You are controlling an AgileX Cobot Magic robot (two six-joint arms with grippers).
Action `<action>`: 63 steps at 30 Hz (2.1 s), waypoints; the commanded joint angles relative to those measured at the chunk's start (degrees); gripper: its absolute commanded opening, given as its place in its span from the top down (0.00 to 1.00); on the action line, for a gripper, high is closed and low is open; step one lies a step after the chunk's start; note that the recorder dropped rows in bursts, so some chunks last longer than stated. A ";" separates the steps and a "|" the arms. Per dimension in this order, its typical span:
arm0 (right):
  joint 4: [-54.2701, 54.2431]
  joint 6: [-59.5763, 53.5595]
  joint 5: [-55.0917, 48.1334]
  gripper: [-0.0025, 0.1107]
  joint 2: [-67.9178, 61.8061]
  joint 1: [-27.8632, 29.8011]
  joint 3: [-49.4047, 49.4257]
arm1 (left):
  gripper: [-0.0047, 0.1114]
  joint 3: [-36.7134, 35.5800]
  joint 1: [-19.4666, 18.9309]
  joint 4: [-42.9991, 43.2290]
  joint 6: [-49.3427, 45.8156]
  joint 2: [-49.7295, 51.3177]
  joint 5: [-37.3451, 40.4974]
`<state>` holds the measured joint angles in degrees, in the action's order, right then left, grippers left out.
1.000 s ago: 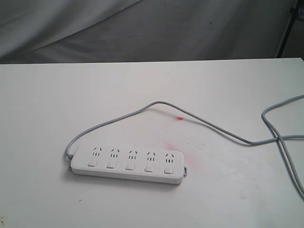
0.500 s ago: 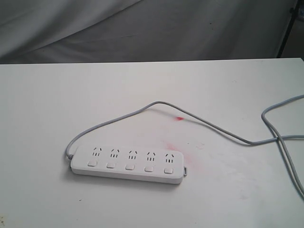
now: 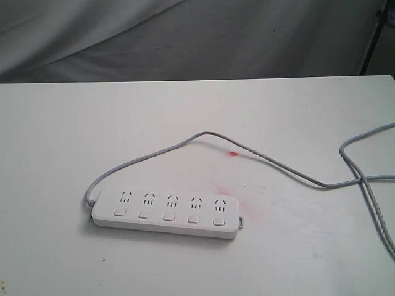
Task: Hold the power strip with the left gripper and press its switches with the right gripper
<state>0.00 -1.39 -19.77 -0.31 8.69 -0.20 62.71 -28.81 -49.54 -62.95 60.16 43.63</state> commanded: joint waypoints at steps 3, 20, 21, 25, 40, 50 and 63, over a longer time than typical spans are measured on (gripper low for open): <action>0.49 -0.06 0.11 0.98 0.31 -0.18 0.20 | 0.96 -0.11 -6.12 -8.51 -14.73 4.35 10.19; 0.49 -0.07 0.22 0.98 0.31 -0.18 0.20 | 0.96 -3.06 -16.93 -15.27 -44.10 13.83 26.33; 0.49 -0.07 0.22 0.98 0.31 -0.18 0.20 | 0.96 -3.97 -16.93 -15.52 -46.27 13.96 26.33; 0.49 -0.07 0.22 0.98 0.31 -0.18 0.20 | 0.96 -6.63 -16.93 -16.13 -52.81 15.24 26.33; 0.49 -0.07 0.22 0.98 0.31 -0.18 0.20 | 0.96 -8.08 -16.93 -18.50 -52.65 16.63 26.33; 0.49 -0.07 0.22 0.98 0.31 -0.18 0.20 | 0.96 -8.08 -16.93 -18.50 -52.65 16.63 26.33; 0.49 -0.07 0.22 0.98 0.31 -0.18 0.20 | 0.96 -8.08 -16.93 -20.66 -52.79 16.63 26.33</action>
<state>0.00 -1.39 -19.77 -0.31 8.69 -0.20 54.91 -45.61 -68.88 -115.49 76.70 69.69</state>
